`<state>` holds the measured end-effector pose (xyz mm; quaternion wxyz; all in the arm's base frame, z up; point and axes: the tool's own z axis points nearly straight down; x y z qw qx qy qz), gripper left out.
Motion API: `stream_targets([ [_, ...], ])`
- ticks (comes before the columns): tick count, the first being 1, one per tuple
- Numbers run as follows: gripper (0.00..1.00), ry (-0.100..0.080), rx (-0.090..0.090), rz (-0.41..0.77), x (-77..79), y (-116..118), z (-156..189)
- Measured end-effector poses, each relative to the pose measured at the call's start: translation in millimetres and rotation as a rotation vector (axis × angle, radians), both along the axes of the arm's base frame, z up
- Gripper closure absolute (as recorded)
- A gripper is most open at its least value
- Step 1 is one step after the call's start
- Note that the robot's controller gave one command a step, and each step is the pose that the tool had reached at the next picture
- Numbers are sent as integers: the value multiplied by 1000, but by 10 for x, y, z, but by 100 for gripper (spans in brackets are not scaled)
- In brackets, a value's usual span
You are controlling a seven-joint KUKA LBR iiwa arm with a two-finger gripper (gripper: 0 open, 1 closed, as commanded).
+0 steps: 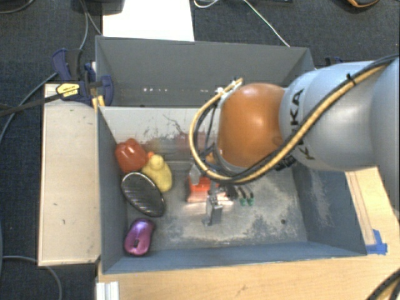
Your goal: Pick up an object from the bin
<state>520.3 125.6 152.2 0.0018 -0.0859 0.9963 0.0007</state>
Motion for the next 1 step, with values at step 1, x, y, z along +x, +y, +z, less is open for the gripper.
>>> stream_targets([
  [1,0,0,0,-2,0,0,0],
])
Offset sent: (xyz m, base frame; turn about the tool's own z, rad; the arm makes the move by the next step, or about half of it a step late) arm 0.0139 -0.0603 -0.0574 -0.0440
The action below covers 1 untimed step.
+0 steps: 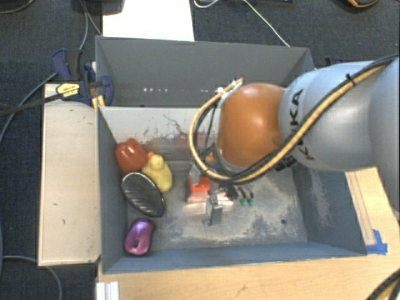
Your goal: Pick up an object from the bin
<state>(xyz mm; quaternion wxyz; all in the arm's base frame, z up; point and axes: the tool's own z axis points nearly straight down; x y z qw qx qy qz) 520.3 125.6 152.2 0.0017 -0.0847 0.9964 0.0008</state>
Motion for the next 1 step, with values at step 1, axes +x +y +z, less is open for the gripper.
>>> stream_targets([
  [1,0,-15,4,47,179,-585,-524],
])
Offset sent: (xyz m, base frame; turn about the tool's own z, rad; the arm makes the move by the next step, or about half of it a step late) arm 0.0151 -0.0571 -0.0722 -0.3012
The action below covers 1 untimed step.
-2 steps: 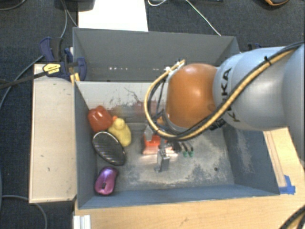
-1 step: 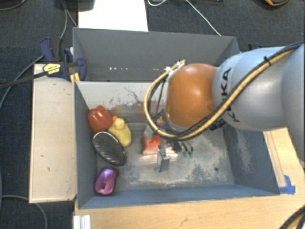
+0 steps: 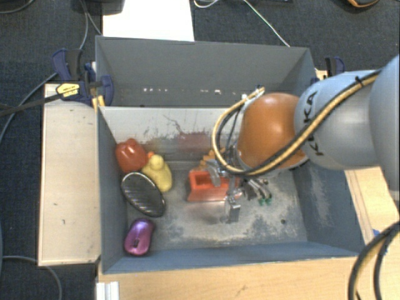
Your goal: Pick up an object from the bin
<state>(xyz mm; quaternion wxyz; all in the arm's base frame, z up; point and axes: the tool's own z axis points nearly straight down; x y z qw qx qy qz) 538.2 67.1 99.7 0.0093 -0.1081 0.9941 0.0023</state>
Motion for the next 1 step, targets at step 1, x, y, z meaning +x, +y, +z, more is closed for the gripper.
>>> stream_targets([
  [1,100,-48,0,245,146,54,1],
])
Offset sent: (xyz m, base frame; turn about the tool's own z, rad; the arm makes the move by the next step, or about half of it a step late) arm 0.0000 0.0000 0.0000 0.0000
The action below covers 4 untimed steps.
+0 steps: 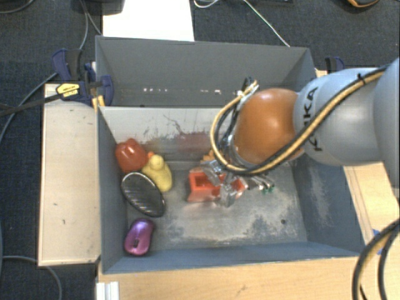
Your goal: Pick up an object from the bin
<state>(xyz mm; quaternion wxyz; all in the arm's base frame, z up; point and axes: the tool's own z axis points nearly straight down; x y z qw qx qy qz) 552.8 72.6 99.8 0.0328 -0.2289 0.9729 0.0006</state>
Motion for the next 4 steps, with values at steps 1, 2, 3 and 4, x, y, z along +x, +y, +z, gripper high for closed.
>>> stream_targets([
  [1,100,0,0,-2,0,0,0],
  [2,100,42,-10,9,-158,65,89],
  [3,0,38,-10,9,-203,51,46],
  [4,0,38,-10,7,-205,51,44],
])
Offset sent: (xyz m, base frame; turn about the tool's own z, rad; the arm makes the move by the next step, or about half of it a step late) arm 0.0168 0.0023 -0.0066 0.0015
